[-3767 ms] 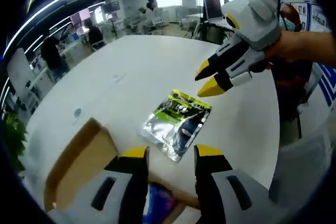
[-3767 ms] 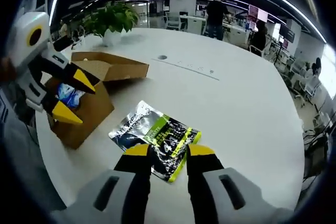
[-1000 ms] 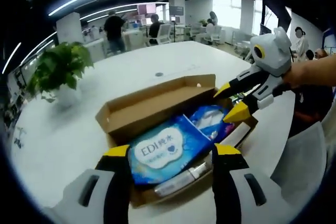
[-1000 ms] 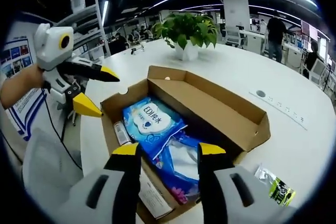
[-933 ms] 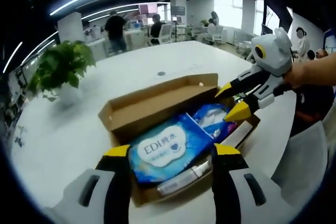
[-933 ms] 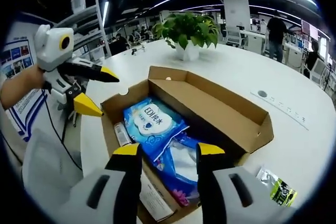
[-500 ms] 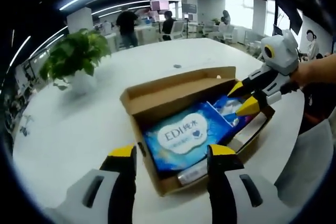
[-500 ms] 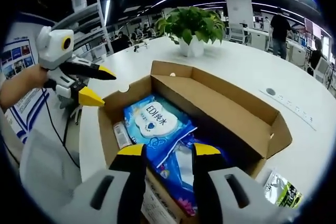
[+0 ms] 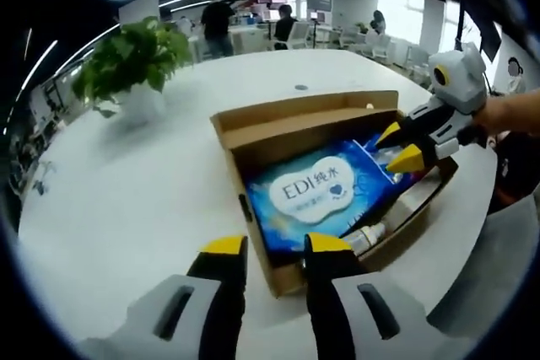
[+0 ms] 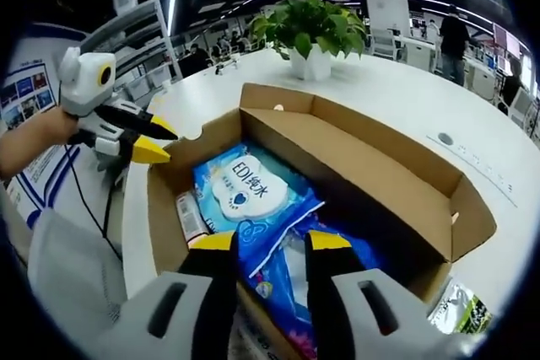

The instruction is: Operate the shoe box by opening the lid, removing the specified soft item, and placing it in the target area until the item is outside and the box remains undamaged.

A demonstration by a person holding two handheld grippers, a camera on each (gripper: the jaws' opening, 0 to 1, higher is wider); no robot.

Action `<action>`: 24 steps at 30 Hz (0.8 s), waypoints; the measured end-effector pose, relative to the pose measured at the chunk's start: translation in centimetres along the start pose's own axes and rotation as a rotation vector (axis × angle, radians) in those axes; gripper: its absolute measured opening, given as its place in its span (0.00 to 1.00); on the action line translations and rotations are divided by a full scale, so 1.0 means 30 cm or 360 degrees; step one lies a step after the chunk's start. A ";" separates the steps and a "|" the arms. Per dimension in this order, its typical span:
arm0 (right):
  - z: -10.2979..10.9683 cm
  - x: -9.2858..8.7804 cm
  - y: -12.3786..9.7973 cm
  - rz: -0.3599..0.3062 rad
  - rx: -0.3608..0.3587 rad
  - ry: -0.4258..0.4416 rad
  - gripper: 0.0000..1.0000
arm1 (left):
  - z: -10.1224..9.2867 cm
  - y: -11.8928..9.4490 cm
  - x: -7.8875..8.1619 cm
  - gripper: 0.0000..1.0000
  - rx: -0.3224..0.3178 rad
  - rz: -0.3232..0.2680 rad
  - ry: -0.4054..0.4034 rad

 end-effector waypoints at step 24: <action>-0.039 0.007 0.127 0.0153 -0.0045 0.0097 0.26 | 0.018 0.022 -0.044 0.08 -0.0011 0.0045 -0.0068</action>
Point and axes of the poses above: the point that each gripper's makers call its tool centre point, and the gripper's own axes: y roughly forward along the fingers, z roughly to its left, x roughly out of its top, the point moved 1 cm from there along -y, roughly backward along the fingers, and after that the axes turned 2 degrees about z, right-handed, at the moved point
